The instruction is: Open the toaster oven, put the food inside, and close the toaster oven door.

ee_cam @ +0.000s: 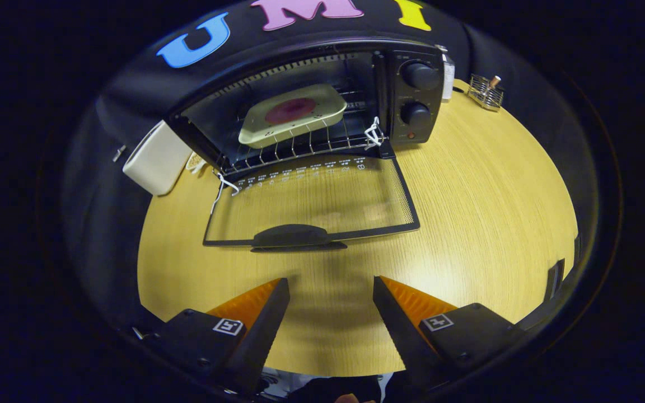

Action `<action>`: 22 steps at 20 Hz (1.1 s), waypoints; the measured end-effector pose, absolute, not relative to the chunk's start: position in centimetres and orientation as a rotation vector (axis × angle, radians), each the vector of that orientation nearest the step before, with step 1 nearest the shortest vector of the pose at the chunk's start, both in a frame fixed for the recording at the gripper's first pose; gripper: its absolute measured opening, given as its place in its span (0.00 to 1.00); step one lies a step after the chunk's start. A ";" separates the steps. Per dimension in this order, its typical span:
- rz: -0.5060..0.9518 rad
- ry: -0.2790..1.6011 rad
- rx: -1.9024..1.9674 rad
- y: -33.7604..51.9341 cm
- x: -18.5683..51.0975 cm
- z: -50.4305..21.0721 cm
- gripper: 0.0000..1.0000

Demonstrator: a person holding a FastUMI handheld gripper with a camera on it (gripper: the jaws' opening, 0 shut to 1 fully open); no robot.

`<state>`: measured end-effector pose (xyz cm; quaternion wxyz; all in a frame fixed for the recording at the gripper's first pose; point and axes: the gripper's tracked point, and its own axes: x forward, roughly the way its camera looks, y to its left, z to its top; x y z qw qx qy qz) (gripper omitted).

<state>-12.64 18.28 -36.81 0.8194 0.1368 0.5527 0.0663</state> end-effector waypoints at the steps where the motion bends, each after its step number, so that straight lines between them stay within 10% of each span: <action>1: 0.144 1.182 0.276 18.5 -12.8 -37.2 0.99; 22: 0.049 1.121 0.096 17.8 -8.6 -39.8 0.98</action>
